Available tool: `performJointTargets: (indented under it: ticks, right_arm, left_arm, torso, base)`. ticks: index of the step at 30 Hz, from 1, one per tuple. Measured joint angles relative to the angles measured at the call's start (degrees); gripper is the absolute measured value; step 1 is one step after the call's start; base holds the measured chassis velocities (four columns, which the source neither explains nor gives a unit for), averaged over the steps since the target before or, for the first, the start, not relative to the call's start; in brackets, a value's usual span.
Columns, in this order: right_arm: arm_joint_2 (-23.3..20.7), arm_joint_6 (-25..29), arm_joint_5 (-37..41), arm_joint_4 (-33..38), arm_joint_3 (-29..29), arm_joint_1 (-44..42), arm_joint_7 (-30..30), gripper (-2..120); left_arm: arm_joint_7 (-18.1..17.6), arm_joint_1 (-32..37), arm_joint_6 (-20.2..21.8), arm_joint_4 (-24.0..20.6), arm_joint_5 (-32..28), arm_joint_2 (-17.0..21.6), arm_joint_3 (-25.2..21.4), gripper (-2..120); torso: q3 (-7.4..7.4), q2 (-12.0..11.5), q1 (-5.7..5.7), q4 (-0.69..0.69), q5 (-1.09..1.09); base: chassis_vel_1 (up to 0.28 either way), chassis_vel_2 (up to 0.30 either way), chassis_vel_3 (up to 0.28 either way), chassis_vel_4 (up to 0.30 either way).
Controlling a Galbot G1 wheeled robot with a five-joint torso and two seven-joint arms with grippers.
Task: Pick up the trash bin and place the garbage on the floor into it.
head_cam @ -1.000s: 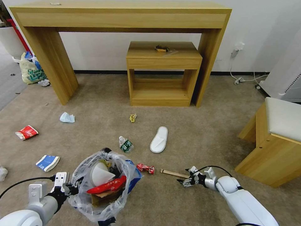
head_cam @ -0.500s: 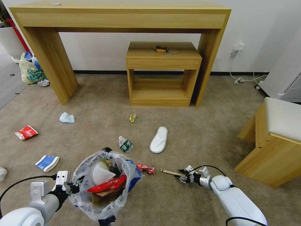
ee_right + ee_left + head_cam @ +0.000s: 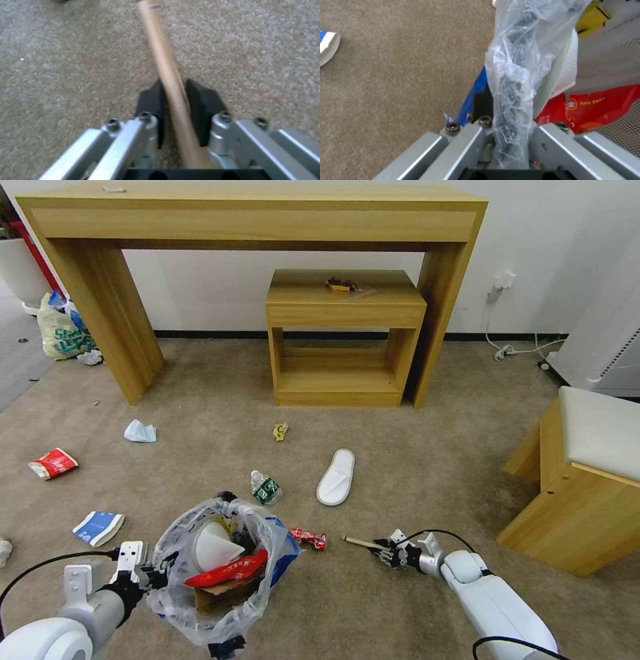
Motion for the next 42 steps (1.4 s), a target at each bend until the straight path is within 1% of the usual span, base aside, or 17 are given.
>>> performJointTargets:
  ticks: [4, 9, 13, 16, 17, 20, 25, 28, 29, 32, 33, 35, 36, 39, 40, 42]
  right_arm:
    - [0.26, 0.10, -0.11, 0.05, 0.17, -0.52, 0.34, 0]
    - [0.23, 0.11, -0.14, 0.63, 0.39, -1.07, 0.80, 0]
    - [-0.03, -0.21, 0.15, 3.13, 1.12, -2.63, 2.01, 0]
    - [-0.87, -1.48, 2.25, 7.26, 1.78, -4.37, 3.31, 0]
    - [-0.87, -1.48, 2.25, 7.26, 1.78, -4.37, 3.31, 0]
    - [-1.88, -2.26, 4.60, 11.09, 2.82, -5.15, 4.85, 0]
    - [-2.83, -2.85, 6.23, 14.18, 3.57, -5.58, 5.92, 0]
    - [-3.73, -4.11, 9.25, 20.48, 4.32, -6.30, 8.12, 0]
    - [-3.73, -4.11, 9.25, 20.48, 4.32, -6.30, 8.12, 0]
    - [-4.54, -6.26, 13.43, 28.42, 4.57, -6.10, 10.31, 0]
    - [-4.54, -6.26, 13.43, 28.42, 4.57, -6.10, 10.31, 0]
    - [-5.08, -7.77, 17.31, 33.14, 4.00, -5.06, 11.86, 0]
    - [-5.08, -7.77, 17.31, 33.14, 4.00, -5.06, 11.86, 0]
    - [-4.63, -9.11, 21.63, 37.65, 2.32, -2.10, 13.39, 0]
    - [-4.63, -9.11, 21.63, 37.65, 2.32, -2.10, 13.39, 0]
    - [-3.82, -9.82, 23.87, 39.82, 0.88, 0.26, 13.92, 0]
  left_arm:
    - [0.02, -0.25, 0.00, 0.12, -0.13, 0.10, 0.08, 0]
    - [0.04, -0.27, 0.00, 0.17, -0.16, 0.15, 0.09, 0]
    - [0.10, -0.40, 0.00, 0.27, -0.56, 0.52, -0.02, 0]
    - [0.11, -0.96, 0.00, 0.65, -0.94, 0.94, 0.00, 0]
    - [0.11, -0.96, 0.00, 0.65, -0.94, 0.94, 0.00, 0]
    - [0.11, -1.44, 0.00, 0.99, -1.05, 1.24, 0.23, 0]
    - [0.11, -1.76, 0.00, 1.12, -1.21, 1.47, 0.29, 0]
    - [0.11, -1.98, 0.00, 1.30, -1.56, 1.89, 0.47, 0]
    - [0.11, -1.98, 0.00, 1.30, -1.56, 1.89, 0.47, 0]
    - [0.11, -3.11, 0.00, 2.51, -1.72, 2.80, 1.26, 0]
    - [0.11, -3.11, 0.00, 2.51, -1.72, 2.80, 1.26, 0]
    - [0.04, -4.38, 0.00, 3.45, -2.07, 3.74, 2.05, 0]
    - [0.04, -4.38, 0.00, 3.45, -2.07, 3.74, 2.05, 0]
    - [-0.53, -7.13, 0.00, 5.16, -3.57, 5.91, 3.62, 0]
    - [-0.53, -7.13, 0.00, 5.16, -3.57, 5.91, 3.62, 0]
    - [-0.94, -9.00, 0.00, 6.44, -4.63, 7.48, 4.84, 0]
  torso:
    - [0.00, 0.00, 0.00, 0.03, 0.01]
    - [0.01, 0.00, 0.00, 0.03, 0.02]
    - [0.03, -0.01, 0.00, 0.03, 0.06]
    - [0.05, -0.02, 0.01, 0.02, 0.08]
    - [0.05, -0.02, 0.01, 0.02, 0.08]
    - [0.04, -0.02, 0.01, 0.02, 0.04]
    - [0.03, -0.02, 0.01, 0.01, 0.03]
    - [0.03, -0.02, 0.01, 0.00, 0.03]
    - [0.03, -0.02, 0.01, 0.00, 0.03]
    - [0.02, -0.02, 0.01, 0.01, 0.00]
    - [0.02, -0.02, 0.01, 0.01, 0.00]
    - [0.02, -0.02, 0.01, 0.01, 0.00]
    - [0.02, -0.02, 0.01, 0.01, 0.00]
    - [0.02, -0.02, 0.01, 0.00, -0.01]
    - [0.02, -0.02, 0.01, 0.00, -0.01]
    - [0.02, -0.02, 0.01, 0.01, 0.02]
  base:
    - [0.000, 0.000, 0.000, 0.000]
    - [0.000, 0.000, 0.000, 0.000]
    - [0.000, 0.000, 0.000, 0.000]
    - [0.000, 0.000, 0.000, 0.000]
    - [0.000, 0.000, 0.000, 0.000]
    - [0.000, 0.000, 0.000, 0.000]
    - [0.000, 0.000, 0.000, 0.000]
    - [0.000, 0.000, 0.000, 0.000]
    - [0.000, 0.000, 0.000, 0.000]
    - [0.000, 0.000, 0.000, 0.000]
    - [0.000, 0.000, 0.000, 0.000]
    - [0.000, 0.000, 0.000, 0.000]
    - [0.000, 0.000, 0.000, 0.000]
    - [0.000, 0.000, 0.000, 0.000]
    - [0.000, 0.000, 0.000, 0.000]
    - [0.000, 0.000, 0.000, 0.000]
